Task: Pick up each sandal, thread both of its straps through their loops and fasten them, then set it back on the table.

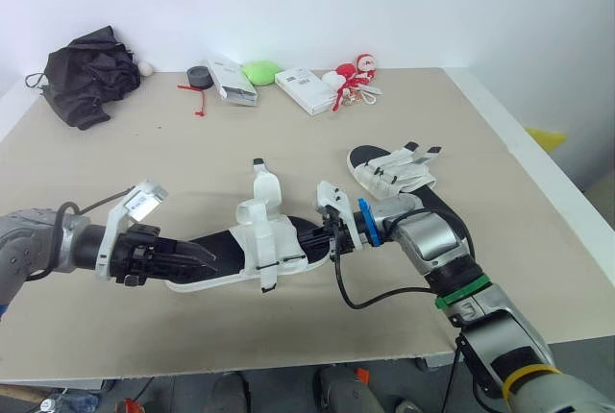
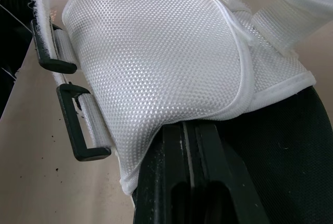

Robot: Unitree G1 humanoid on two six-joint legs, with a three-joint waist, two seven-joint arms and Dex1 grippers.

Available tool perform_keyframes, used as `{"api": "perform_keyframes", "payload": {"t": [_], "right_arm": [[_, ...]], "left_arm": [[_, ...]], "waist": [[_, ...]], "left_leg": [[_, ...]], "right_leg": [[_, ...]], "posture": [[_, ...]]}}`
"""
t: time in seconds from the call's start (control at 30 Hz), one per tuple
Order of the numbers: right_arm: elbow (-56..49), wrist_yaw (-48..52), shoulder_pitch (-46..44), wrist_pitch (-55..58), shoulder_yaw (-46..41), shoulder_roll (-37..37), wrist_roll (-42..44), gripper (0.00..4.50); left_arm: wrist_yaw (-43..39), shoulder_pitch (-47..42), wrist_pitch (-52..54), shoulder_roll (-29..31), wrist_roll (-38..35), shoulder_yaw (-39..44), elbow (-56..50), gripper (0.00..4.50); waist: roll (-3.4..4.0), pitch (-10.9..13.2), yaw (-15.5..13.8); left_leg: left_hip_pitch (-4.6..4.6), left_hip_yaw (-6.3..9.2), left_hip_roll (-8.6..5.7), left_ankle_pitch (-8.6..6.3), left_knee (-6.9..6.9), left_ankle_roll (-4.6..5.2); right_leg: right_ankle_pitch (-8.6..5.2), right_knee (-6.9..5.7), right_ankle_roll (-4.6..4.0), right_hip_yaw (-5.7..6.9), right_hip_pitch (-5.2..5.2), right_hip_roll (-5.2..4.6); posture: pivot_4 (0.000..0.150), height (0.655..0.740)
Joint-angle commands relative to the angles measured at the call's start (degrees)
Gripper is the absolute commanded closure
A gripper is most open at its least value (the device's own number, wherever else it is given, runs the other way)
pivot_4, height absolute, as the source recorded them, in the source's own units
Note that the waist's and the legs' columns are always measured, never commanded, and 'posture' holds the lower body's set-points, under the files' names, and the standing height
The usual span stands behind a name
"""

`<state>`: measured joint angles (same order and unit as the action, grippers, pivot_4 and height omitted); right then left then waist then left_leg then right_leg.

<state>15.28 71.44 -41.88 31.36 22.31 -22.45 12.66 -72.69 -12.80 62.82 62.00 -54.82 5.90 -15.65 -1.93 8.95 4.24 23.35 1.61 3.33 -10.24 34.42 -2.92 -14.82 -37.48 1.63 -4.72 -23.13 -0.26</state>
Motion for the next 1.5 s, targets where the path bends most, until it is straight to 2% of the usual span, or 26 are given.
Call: {"api": "perform_keyframes", "payload": {"t": [0.03, 0.13, 0.2, 0.27, 0.37, 0.6, 0.83, 1.17, 1.23, 1.27, 1.33, 1.37, 1.4, 1.43, 1.5], "right_arm": [[3.02, -0.41, 2.30, 1.98, 3.07, -0.82, -2.98, 4.50], [2.84, -0.44, 2.42, 2.10, 3.07, -0.91, -2.97, 4.50], [2.74, -0.42, 2.47, 2.16, 3.08, -1.04, -2.94, 4.50], [2.56, -0.38, 2.56, 2.23, 3.07, -1.16, -2.92, 4.50], [2.48, -0.39, 2.58, 2.23, 3.09, -1.22, -2.91, 4.50], [2.64, -0.54, 2.49, 1.99, 3.20, -0.96, -2.99, 4.50], [2.58, -0.93, 2.57, 1.96, 3.09, -0.71, -2.96, 4.50], [2.38, -1.05, 2.70, 1.93, 3.14, -0.66, -2.93, 4.50], [2.13, -1.11, 2.80, 2.03, 3.21, -0.68, -2.90, 4.50], [2.06, -1.12, 2.83, 2.07, 3.22, -0.68, -2.89, 4.50], [1.90, -1.13, 2.90, 2.13, 3.25, -0.73, -2.89, 4.50], [1.82, -1.13, 2.92, 2.18, 3.25, -0.76, -2.87, 4.50], [1.78, -1.09, 2.89, 2.25, 3.23, -0.84, -2.83, 4.50], [1.78, -1.12, 2.85, 2.26, 3.20, -0.89, -2.83, 4.50], [1.66, -1.13, 2.87, 2.30, 3.17, -0.99, -2.80, 4.50]], "left_arm": [[6.32, 6.52, -7.25, -6.03, 3.77, 0.31, -7.67, 1.94], [11.80, 10.45, -14.59, -13.37, 7.76, -0.23, -9.76, 1.94], [13.17, 12.03, -18.75, -16.10, 9.96, -0.67, -9.93, 1.94], [14.67, 14.53, -24.70, -18.90, 14.41, -1.70, -9.38, 1.94], [15.36, 17.40, -31.71, -21.74, 19.13, -3.44, -8.10, 1.94], [14.24, 19.76, -35.12, -25.37, 20.18, -6.18, -7.01, 1.94], [15.27, 18.27, -36.19, -28.81, 20.46, -8.15, -5.44, 1.94], [17.14, 15.51, -30.96, -31.58, 16.89, -7.93, -4.27, 1.94], [17.24, 15.56, -29.69, -31.43, 16.18, -7.85, -4.77, 2.44], [17.38, 15.44, -29.13, -31.34, 15.77, -7.83, -5.09, 2.55], [17.84, 15.08, -27.72, -31.20, 14.78, -7.67, -5.76, 3.49], [18.10, 14.85, -27.03, -31.10, 14.32, -7.60, -6.00, 3.69], [18.29, 14.64, -25.64, -30.73, 13.70, -7.65, -6.11, 4.28], [18.35, 14.49, -24.82, -30.46, 13.32, -7.65, -6.13, 4.42], [18.61, 14.32, -23.34, -30.02, 12.59, -7.53, -6.32, 4.42]], "waist": [[-0.01, 0.01, -0.04], [-0.08, 0.00, -0.05], [0.10, -0.04, -0.11], [-0.15, -0.03, -0.16], [-0.04, -0.04, -0.17], [-0.03, -0.05, -0.18], [-0.01, -0.07, -0.16], [0.05, -0.11, -0.14], [0.05, -0.11, -0.13], [0.06, -0.11, -0.12], [0.09, -0.13, -0.12], [0.12, -0.15, -0.13], [0.13, -0.15, -0.13], [0.15, -0.16, -0.13], [0.15, -0.16, -0.13]], "left_leg": [[0.00, -0.01, 0.00, 0.00, 0.00, 0.00], [0.00, -0.01, 0.03, 0.00, 0.01, 0.00], [-0.01, -0.01, 0.03, 0.00, 0.02, 0.00], [-0.01, -0.11, 0.03, -0.01, 0.03, 0.00], [-0.04, -0.10, 0.03, -0.01, 0.04, 0.00], [-0.05, -0.19, 0.02, -0.01, 0.05, -0.01], [-0.06, -0.22, 0.02, -0.01, 0.06, 0.00], [-0.07, -0.20, 0.02, -0.01, 0.10, 0.00], [-0.07, -0.19, 0.02, -0.01, 0.11, 0.00], [-0.07, -0.19, 0.02, -0.01, 0.11, 0.00], [-0.10, -0.19, 0.01, -0.01, 0.11, 0.00], [-0.13, -0.19, 0.01, -0.01, 0.12, 0.00], [-0.15, -0.18, 0.01, 0.00, 0.14, 0.01], [-0.15, -0.17, 0.01, 0.00, 0.14, 0.02], [-0.19, -0.17, 0.01, 0.02, 0.19, 0.04]], "right_leg": [[0.00, 0.00, 0.00, -0.01, 0.01, -0.02], [0.01, -0.01, -0.01, 0.00, 0.00, 0.02], [0.01, -0.01, -0.01, -0.01, 0.01, 0.01], [0.04, -0.02, 0.01, -0.10, 0.01, 0.00], [0.05, -0.03, -0.01, -0.10, 0.03, 0.01], [0.05, -0.02, -0.01, -0.16, 0.02, -0.01], [0.09, -0.02, 0.07, -0.18, 0.03, -0.01], [0.19, -0.02, 0.25, -0.18, 0.07, 0.01], [0.20, -0.02, 0.25, -0.17, 0.08, 0.01], [0.20, -0.03, 0.25, -0.17, 0.08, 0.01], [0.20, -0.03, 0.25, -0.17, 0.12, 0.01], [0.19, -0.03, 0.23, -0.17, 0.14, 0.01], [0.16, -0.03, 0.14, -0.17, 0.16, 0.01], [0.17, -0.03, 0.13, -0.17, 0.17, 0.01], [0.18, -0.03, 0.10, -0.17, 0.21, 0.01]], "posture": [[0.150, 0.7380], [0.150, 0.7380], [0.150, 0.7380], [0.150, 0.7380], [0.150, 0.7380], [0.150, 0.7380], [0.150, 0.7380], [0.150, 0.7380], [0.150, 0.7380], [0.150, 0.7380], [0.150, 0.7380], [0.150, 0.7380], [0.150, 0.7380], [0.150, 0.7380], [0.150, 0.7380]]}}
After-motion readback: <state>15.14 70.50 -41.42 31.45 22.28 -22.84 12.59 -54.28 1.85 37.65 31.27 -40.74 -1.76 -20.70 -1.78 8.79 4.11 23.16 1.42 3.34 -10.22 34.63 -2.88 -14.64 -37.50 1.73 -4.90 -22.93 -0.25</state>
